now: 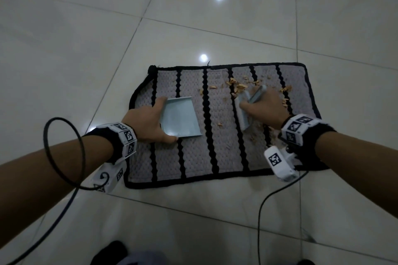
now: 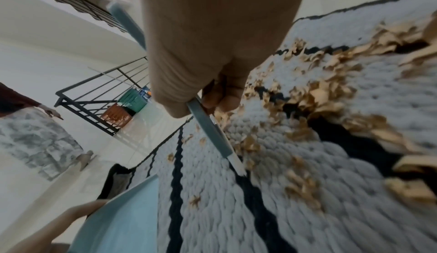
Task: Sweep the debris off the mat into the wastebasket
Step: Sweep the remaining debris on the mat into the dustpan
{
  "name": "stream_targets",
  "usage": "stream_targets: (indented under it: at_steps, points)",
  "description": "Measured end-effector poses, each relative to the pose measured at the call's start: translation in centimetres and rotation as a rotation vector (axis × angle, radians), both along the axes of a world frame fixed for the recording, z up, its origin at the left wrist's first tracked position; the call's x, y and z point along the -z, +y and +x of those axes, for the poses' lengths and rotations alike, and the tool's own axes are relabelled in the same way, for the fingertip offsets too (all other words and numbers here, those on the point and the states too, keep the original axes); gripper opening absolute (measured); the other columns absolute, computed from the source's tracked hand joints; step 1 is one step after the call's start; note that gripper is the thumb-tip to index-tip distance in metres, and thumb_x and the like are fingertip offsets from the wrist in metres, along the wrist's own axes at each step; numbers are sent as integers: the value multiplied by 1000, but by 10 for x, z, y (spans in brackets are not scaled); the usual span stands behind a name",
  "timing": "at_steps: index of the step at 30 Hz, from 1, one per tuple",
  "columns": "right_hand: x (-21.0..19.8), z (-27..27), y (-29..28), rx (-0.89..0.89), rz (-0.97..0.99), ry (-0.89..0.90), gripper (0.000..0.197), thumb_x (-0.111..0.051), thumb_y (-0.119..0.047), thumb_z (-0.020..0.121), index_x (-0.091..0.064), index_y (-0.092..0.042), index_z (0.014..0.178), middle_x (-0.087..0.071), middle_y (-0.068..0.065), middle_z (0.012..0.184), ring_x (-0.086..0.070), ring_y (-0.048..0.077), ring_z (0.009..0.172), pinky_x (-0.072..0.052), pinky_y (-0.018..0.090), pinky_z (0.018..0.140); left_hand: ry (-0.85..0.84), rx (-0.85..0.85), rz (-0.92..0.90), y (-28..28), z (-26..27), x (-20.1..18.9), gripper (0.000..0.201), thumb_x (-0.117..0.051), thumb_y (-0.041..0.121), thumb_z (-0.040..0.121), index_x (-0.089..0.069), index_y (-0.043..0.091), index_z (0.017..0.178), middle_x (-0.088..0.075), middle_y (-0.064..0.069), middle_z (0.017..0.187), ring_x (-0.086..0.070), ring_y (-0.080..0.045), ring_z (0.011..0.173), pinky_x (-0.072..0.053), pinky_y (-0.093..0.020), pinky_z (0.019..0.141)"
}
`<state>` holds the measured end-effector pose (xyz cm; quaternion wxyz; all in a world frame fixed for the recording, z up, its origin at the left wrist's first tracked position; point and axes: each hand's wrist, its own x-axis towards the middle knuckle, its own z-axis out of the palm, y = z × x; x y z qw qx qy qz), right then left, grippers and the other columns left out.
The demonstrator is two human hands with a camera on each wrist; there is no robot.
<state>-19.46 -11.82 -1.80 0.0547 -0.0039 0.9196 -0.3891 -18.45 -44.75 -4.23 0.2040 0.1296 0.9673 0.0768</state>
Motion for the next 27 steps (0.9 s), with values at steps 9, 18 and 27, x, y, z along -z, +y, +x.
stream_targets:
  at_steps: [9, 18, 27]
  points:
    - [-7, -29, -69, -25, -148, 84, 38, -63, -11, 82, -38, -19, 53, -41, -2, 47, -31, 2, 36, -29, 14, 40, 35, 37, -35, 3, -9, -3, 128, -47, 90, 42, -13, 24, 146, -68, -5, 95, -66, -27, 77, -52, -30, 62]
    - [12, -48, -82, 64, -30, -9, 42, -60, -11, 85, -36, -18, 51, -40, -4, 47, -34, 5, 38, -27, 11, 35, 30, 17, -42, 0, -10, 6, 129, -50, 91, 43, -11, 25, 147, -66, -5, 90, -64, -27, 73, -47, -28, 58]
    - [2, -7, -30, 103, -100, 96, 43, -61, -13, 89, -37, -14, 53, -35, 0, 45, -27, 6, 37, -28, 22, 44, 36, 36, -15, 3, -10, 3, 127, -47, 89, 41, -14, 23, 145, -68, -4, 93, -66, -26, 74, -43, -26, 57]
